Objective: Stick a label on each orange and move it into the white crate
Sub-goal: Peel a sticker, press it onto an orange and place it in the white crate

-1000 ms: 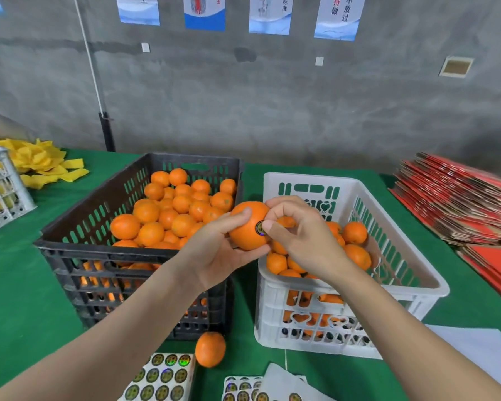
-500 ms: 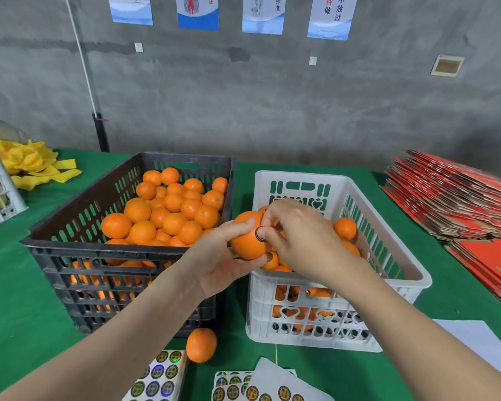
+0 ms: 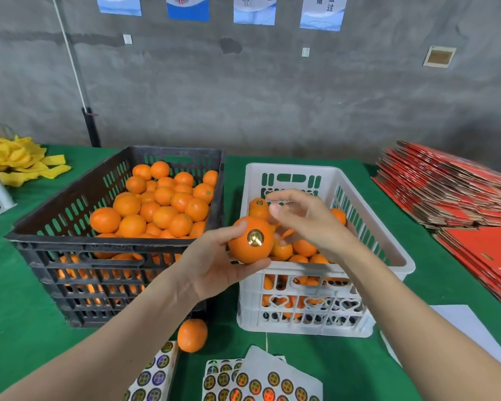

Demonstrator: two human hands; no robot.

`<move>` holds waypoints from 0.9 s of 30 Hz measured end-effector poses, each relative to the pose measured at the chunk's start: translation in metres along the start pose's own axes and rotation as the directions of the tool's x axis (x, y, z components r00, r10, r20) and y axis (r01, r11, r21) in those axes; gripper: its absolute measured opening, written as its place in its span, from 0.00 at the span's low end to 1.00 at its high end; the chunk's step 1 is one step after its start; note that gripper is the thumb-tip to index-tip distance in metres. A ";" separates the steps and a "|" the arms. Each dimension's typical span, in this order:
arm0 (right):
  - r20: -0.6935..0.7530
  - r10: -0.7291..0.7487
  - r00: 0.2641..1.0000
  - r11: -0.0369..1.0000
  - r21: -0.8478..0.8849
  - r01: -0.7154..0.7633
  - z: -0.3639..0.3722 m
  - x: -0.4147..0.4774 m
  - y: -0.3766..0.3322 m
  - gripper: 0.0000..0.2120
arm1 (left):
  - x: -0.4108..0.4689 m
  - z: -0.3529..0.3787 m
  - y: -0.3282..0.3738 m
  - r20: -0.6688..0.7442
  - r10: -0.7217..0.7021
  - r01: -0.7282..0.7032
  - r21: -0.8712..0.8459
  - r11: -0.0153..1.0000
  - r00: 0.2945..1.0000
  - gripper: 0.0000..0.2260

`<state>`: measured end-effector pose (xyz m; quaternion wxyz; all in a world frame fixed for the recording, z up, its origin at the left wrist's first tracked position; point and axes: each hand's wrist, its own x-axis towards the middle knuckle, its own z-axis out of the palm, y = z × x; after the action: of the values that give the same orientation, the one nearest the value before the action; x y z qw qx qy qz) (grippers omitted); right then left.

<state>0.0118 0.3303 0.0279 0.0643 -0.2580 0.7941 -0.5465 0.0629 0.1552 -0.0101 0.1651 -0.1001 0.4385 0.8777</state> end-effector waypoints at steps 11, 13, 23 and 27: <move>-0.218 0.013 0.976 0.890 -0.442 -0.111 -0.014 0.064 0.072 0.29 | 0.014 -0.018 -0.050 -0.056 0.138 -0.102 0.425 0.900 0.989 0.14; -0.218 0.161 0.963 0.804 -0.537 -0.256 -0.040 0.089 0.097 0.26 | 0.012 -0.035 -0.072 -0.095 0.084 -0.014 0.577 0.817 0.992 0.11; 0.061 0.358 0.932 0.514 -0.846 -0.142 -0.038 0.123 0.161 0.39 | 0.049 -0.090 -0.128 -0.377 -0.062 0.381 0.893 0.239 0.924 0.09; -0.184 -0.146 0.972 0.750 -0.661 -0.013 -0.021 0.096 0.110 0.21 | 0.059 -0.092 -0.151 -0.412 -0.107 0.409 0.911 -0.053 0.905 0.17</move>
<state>-0.1157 0.3312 -0.0457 -0.1401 -0.2289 0.9276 -0.2597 0.0679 0.1778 -0.1950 0.3014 -0.1302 0.9116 0.2472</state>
